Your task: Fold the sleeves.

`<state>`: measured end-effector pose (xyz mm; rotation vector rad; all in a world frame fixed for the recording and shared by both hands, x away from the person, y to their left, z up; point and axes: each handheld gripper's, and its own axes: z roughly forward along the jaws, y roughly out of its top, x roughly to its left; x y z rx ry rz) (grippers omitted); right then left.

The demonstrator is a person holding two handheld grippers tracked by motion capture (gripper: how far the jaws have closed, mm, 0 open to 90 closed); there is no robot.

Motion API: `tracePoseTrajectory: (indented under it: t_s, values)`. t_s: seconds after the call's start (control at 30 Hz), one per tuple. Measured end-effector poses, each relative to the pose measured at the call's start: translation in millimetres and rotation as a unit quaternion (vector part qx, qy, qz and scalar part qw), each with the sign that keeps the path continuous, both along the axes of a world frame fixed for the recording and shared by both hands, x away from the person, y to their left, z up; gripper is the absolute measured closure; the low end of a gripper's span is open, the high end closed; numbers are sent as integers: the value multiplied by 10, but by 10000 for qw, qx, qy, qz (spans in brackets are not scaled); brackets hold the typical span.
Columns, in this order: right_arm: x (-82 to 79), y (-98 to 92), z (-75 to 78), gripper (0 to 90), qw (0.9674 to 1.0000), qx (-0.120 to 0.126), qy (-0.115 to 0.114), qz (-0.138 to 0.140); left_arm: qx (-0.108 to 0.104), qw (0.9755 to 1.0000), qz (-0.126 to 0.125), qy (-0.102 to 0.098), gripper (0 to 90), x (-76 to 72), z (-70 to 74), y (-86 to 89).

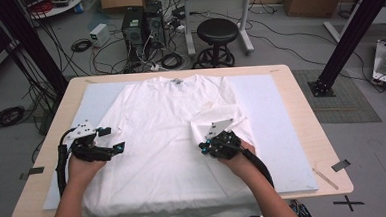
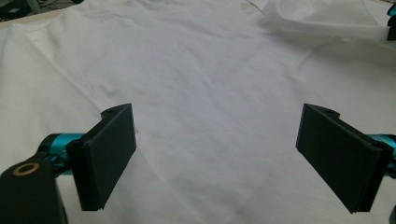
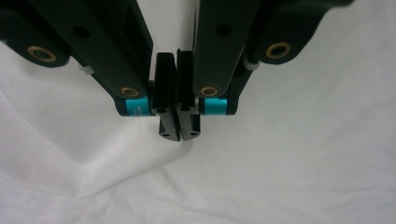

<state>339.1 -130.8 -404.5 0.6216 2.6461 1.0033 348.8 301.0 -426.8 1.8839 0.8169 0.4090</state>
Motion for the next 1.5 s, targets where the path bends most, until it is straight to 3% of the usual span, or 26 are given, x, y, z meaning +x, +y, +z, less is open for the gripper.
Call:
tracePoseTrajectory:
  t_s: [0.27,0.33,0.63,0.83,0.9,1.0,1.1,1.2,1.3,1.5]
  values:
    - [67,154,63,894,9999,138,-26,55,7,10000,-5,6,121,9,0,-2]
    - [110,229,84,895,9997,258,18,23,-7,10000,-9,-10,121,5,8,1]
    - [277,580,110,895,9994,324,21,112,13,10000,-35,19,121,6,-8,-9]
    - [363,701,137,866,9991,417,-15,-40,-23,10000,-13,-3,121,6,4,7]
    - [378,690,121,747,9990,428,-44,-72,-17,10000,-11,-2,121,3,4,9]
    - [377,645,109,694,9991,419,-17,-108,-9,10000,-35,7,121,-3,-1,2]
    - [330,514,87,573,9979,629,-25,-161,-7,10000,-46,19,121,4,-11,-10]
    - [277,450,98,551,9974,700,-35,-145,8,10000,-43,31,121,5,-10,-13]
    - [144,350,123,505,9980,605,-174,95,0,10000,-32,13,121,1,-5,-10]
    - [-65,280,110,493,9975,552,-200,384,20,10000,-18,32,121,-3,-11,-10]
